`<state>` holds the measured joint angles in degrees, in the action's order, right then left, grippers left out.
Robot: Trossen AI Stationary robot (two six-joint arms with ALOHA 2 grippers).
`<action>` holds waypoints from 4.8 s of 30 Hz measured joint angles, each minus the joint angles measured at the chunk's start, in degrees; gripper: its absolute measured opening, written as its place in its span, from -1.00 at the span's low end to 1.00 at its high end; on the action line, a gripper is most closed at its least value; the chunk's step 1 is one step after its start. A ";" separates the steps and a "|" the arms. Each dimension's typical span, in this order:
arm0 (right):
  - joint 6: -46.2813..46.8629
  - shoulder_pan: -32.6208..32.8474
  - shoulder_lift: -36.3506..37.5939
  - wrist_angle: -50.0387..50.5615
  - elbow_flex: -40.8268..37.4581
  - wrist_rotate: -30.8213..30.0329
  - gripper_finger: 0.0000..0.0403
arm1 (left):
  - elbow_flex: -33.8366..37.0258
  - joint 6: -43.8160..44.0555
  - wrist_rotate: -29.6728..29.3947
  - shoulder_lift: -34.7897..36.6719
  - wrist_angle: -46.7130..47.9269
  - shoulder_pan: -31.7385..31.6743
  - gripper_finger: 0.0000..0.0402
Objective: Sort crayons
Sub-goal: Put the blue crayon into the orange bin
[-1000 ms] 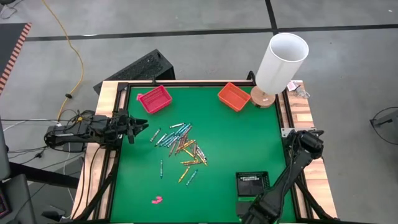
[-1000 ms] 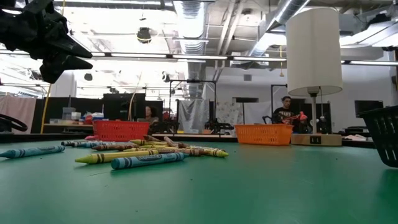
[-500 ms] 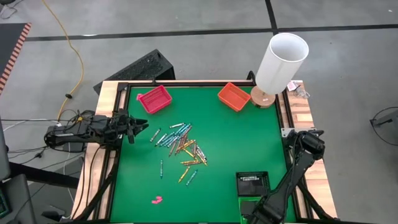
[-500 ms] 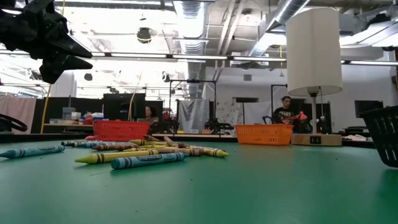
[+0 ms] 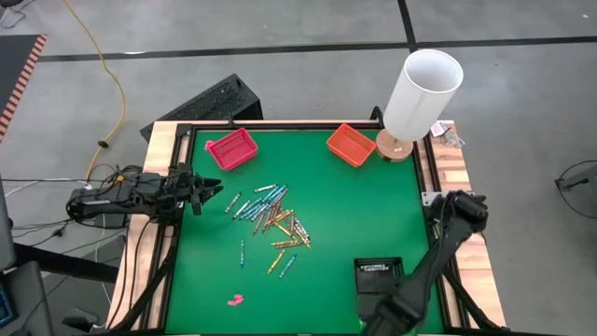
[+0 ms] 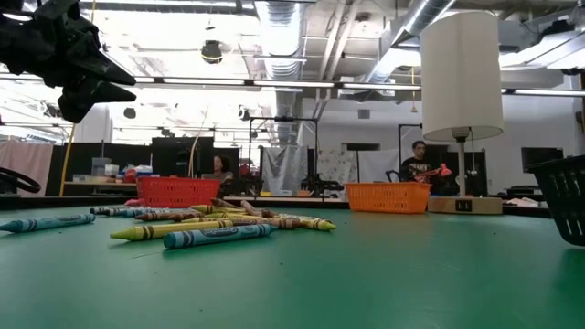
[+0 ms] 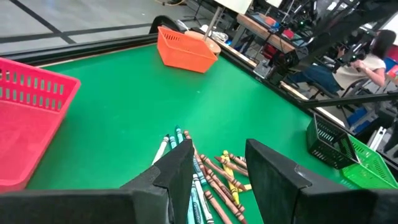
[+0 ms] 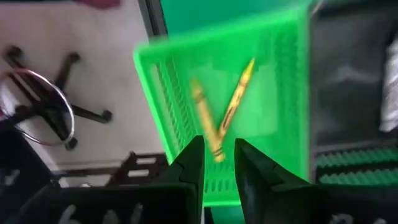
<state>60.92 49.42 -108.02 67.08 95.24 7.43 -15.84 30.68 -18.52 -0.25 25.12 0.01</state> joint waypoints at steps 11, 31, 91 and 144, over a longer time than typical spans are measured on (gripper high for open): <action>-12.96 -15.93 8.36 -6.62 0.04 -12.17 -0.59 | 0.00 0.66 0.13 0.00 -0.04 0.01 -0.33; -63.30 -35.88 -2.31 -26.97 0.02 0.19 -0.59 | 0.04 0.09 1.30 -0.02 -0.05 0.00 -0.33; -86.99 -35.29 -20.03 -22.96 15.87 -2.85 -0.66 | 0.02 0.02 1.22 -0.02 2.40 0.02 -0.33; -71.42 -37.04 -18.09 -18.10 15.91 1.04 -0.99 | 0.00 -0.96 -0.28 -0.02 2.82 0.02 -0.40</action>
<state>-10.50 12.38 -126.11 48.97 111.15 8.46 -15.84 29.71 -18.81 -0.27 27.94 0.03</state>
